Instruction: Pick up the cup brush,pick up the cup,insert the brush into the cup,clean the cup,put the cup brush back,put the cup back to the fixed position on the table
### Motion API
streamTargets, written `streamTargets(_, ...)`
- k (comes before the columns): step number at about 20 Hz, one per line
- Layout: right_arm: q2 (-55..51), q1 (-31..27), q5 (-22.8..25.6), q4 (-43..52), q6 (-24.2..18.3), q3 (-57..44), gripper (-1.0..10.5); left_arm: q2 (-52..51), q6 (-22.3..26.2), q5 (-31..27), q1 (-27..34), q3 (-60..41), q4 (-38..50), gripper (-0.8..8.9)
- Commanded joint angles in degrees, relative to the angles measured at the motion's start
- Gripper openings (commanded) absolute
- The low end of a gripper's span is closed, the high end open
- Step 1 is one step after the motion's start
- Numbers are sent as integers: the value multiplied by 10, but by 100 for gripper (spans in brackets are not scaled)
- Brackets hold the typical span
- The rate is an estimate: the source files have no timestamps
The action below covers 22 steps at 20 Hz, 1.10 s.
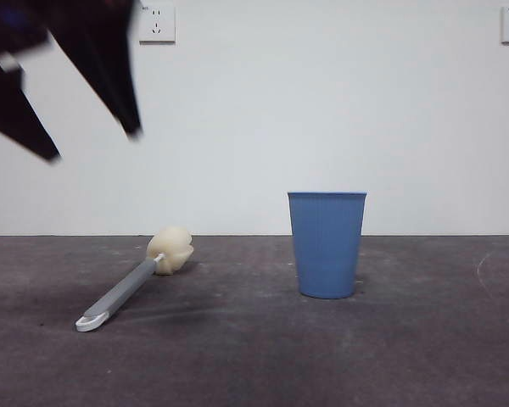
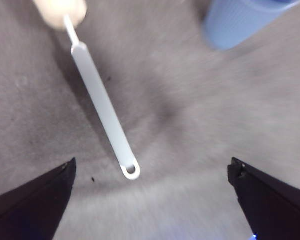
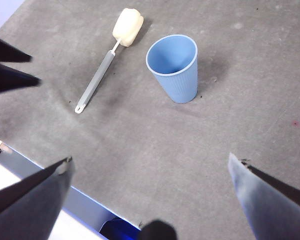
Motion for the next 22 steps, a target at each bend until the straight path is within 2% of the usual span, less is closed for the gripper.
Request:
streamTargets(1, 0, 1, -1, 3, 9, 1, 567, 58, -25, -49, -21, 0, 36, 548)
streamTargets(7, 0, 1, -1, 4, 13, 1, 567, 168, -53, -120, -27, -1, 64, 534)
streamTargets(10, 0, 1, -1, 4, 13, 1, 567, 205, -80, -118, -27, -1, 73, 534)
streamTargets(14, 0, 1, -1, 4, 17, 1, 567, 226, -92, -121, -26, -1, 96, 534)
streamTargets(17, 0, 1, -1, 4, 17, 1, 567, 232, -95, -151, -25, -1, 103, 533)
streamTargets(22, 0, 1, -1, 4, 17, 1, 567, 239, -110, -152, -24, -1, 118, 533)
